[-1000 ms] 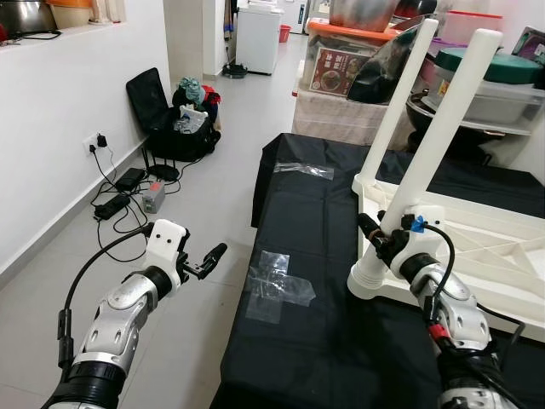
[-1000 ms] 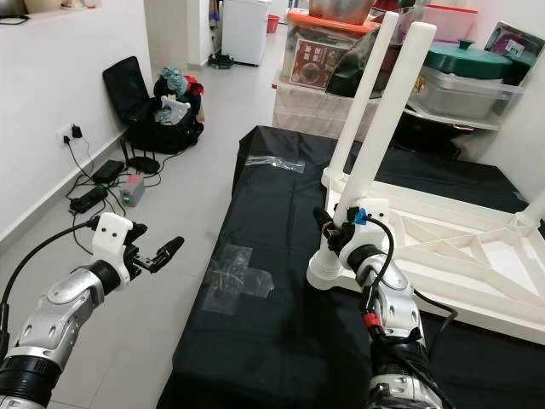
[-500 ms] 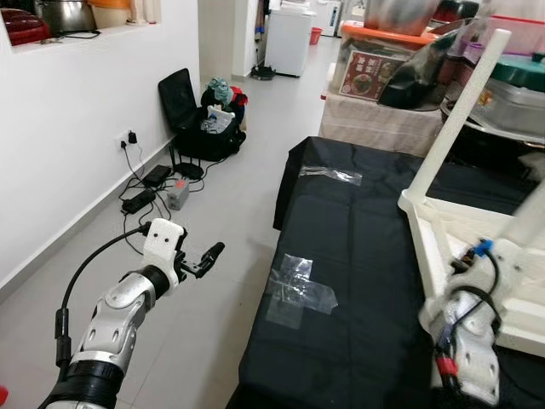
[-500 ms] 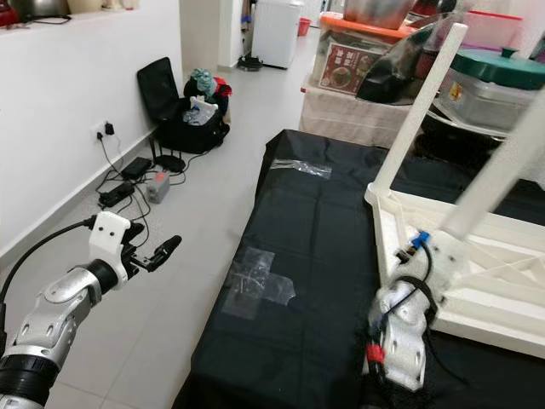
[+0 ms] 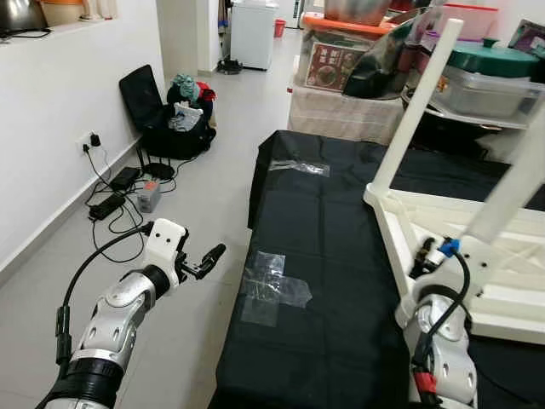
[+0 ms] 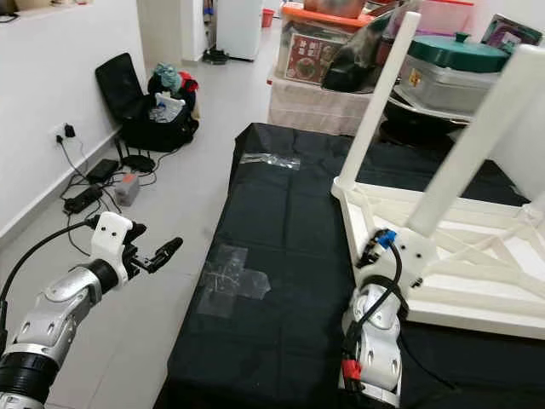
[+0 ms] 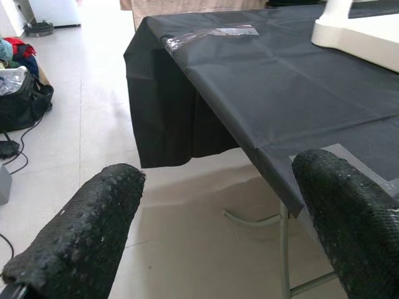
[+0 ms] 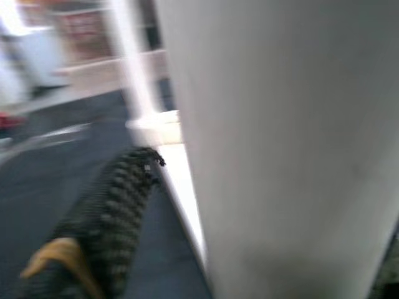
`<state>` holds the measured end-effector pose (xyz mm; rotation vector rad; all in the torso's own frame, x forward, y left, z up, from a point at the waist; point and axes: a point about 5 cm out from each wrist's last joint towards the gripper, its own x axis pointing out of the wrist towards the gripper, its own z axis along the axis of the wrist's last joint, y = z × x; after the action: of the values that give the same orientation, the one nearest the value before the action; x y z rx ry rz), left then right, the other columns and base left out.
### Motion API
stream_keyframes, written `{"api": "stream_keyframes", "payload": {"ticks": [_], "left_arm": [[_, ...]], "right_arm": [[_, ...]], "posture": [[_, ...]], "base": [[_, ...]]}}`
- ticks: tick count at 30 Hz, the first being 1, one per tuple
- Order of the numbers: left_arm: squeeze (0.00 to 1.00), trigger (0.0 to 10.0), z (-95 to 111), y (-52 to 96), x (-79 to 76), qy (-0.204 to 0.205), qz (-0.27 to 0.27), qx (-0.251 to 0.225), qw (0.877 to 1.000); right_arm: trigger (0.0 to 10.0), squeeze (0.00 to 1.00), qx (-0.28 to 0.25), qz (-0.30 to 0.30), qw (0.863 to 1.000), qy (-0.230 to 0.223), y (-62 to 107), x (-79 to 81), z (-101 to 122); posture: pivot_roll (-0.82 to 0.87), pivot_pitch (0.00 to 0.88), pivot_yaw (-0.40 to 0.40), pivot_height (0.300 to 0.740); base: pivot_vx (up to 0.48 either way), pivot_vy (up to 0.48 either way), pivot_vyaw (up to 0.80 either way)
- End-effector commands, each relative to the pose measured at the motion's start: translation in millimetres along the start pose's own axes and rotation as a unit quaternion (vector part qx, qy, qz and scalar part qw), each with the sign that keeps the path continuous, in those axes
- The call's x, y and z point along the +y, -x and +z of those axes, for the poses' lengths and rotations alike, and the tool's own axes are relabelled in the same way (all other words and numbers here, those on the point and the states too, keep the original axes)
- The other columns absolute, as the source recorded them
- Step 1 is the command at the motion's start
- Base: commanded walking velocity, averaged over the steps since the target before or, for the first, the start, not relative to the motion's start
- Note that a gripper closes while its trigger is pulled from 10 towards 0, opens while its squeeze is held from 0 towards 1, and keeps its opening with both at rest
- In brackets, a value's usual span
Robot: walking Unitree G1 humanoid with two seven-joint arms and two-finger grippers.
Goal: Building children table
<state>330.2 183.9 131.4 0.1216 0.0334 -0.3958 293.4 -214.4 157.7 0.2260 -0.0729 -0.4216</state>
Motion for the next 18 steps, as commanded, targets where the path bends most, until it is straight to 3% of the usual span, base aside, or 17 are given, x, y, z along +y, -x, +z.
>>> {"api": "stream_keyframes", "payload": {"ticks": [1,2,3,4,5,7,11,13,14,15,16,17,18], "left_arm": [[0.00,10.0,-4,1.9,-2.6,0.002,-0.002,0.003,1.000],[0.00,10.0,-4,1.9,-2.6,0.002,-0.002,0.003,1.000],[0.00,10.0,-4,1.8,-2.5,0.001,-0.002,0.002,1.000],[0.00,10.0,-4,1.5,-2.5,0.000,-0.002,0.001,1.000],[0.00,10.0,-4,1.5,-2.5,0.000,-0.002,0.001,1.000],[0.00,10.0,-3,0.9,-2.2,-0.001,-0.003,0.000,1.000],[0.00,10.0,-2,0.5,-2.2,-0.002,-0.003,0.000,1.000],[0.00,10.0,-2,0.6,-3.8,-0.001,-0.003,-0.002,1.000],[0.00,10.0,-2,0.6,-3.8,-0.001,-0.003,-0.002,1.000],[0.00,10.0,-2,0.8,-4.8,0.000,-0.003,-0.003,1.000],[0.00,10.0,-2,0.8,-4.8,0.000,-0.003,-0.003,1.000],[0.00,10.0,-2,1.0,-5.4,0.000,-0.003,-0.003,1.000],[0.00,10.0,-2,1.2,-5.7,0.000,-0.003,-0.004,1.000]], "right_arm": [[10.0,0.93,0.008,0.047,0.999,-0.016,-0.9,10.2,-4],[10.0,0.93,0.008,0.047,0.999,-0.016,-0.9,10.2,-4],[10.0,0.00,0.015,0.074,0.997,-0.014,-4.7,7.0,-7],[10.0,0.00,0.017,0.132,0.991,-0.014,-11.0,4.7,-3],[10.0,0.00,0.017,0.132,0.991,-0.014,-11.0,4.7,-3],[10.0,0.00,0.004,0.243,0.970,0.001,-23.0,5.4,17],[10.0,0.00,-0.010,0.300,0.954,0.003,-27.1,11.7,34],[10.0,0.00,-0.027,0.386,0.922,-0.006,-19.3,33.7,51],[10.0,0.00,-0.027,0.386,0.922,-0.006,-19.3,33.7,51],[10.0,0.00,-0.031,0.416,0.909,-0.009,-14.8,44.7,54],[10.0,0.00,-0.031,0.416,0.909,-0.009,-14.8,44.7,54],[10.0,0.00,-0.034,0.436,0.899,-0.012,-12.4,51.2,55],[5.8,0.00,-0.031,0.451,0.892,-0.016,-9.6,57.2,52]], "posture": [[0.06,0.000,-0.111,0.740],[0.06,0.000,-0.111,0.740],[0.06,0.000,-0.111,0.740],[0.07,0.000,-0.112,0.740],[0.07,0.000,-0.112,0.740],[0.06,0.000,-0.110,0.740],[0.07,0.000,-0.116,0.740],[0.07,0.000,-0.120,0.740],[0.07,0.000,-0.120,0.740],[0.08,0.000,-0.122,0.740],[0.08,0.000,-0.122,0.740],[0.08,0.000,-0.125,0.740],[0.09,0.000,-0.127,0.740]], "base": [[0.000,0.000,0.00],[0.000,0.000,0.00],[0.000,0.000,0.00],[0.000,0.000,0.00],[0.000,0.000,0.00],[0.000,0.000,0.00],[0.000,0.000,0.00],[0.000,0.000,0.00],[0.000,0.000,0.00],[0.000,0.000,0.00],[0.000,0.000,0.00],[0.000,0.000,0.00],[0.000,0.000,0.00]]}}
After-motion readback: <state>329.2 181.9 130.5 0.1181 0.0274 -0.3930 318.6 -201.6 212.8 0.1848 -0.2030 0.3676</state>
